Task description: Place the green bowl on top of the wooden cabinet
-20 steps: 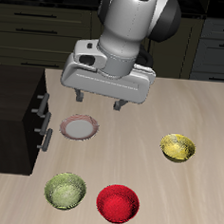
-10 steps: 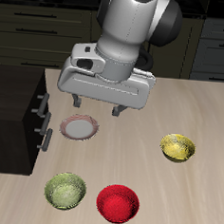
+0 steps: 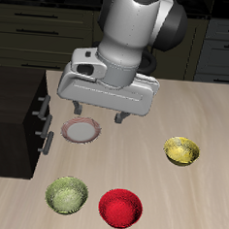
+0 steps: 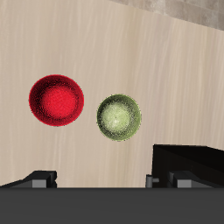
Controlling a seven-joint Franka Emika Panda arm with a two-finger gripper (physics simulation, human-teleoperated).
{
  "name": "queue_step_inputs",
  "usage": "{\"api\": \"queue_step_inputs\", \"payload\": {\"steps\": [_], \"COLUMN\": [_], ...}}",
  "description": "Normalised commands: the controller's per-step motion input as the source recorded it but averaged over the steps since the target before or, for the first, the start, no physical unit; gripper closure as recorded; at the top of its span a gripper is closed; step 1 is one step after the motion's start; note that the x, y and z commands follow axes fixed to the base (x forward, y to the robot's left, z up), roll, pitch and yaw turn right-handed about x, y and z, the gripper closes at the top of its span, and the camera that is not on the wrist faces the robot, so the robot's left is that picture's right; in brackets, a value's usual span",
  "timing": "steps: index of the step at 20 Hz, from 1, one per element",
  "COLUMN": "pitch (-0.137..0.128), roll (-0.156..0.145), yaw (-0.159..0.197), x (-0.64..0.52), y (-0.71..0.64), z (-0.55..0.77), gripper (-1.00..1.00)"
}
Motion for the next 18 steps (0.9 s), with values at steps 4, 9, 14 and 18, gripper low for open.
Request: {"api": "queue_step_inputs", "payload": {"steps": [4, 9, 14, 18], "pitch": [-0.015, -0.009, 0.001, -0.003], "roll": [0.046, 0.012, 0.006, -0.001], "yaw": [0.023, 0.014, 0.012, 0.006], "x": [0.05, 0.10, 0.09, 0.07], "y": [0.19, 0.12, 0.01, -0.02], "z": [0.04, 0.06, 0.02, 0.00], "gripper": [-1.00, -1.00, -1.00, -1.00]}}
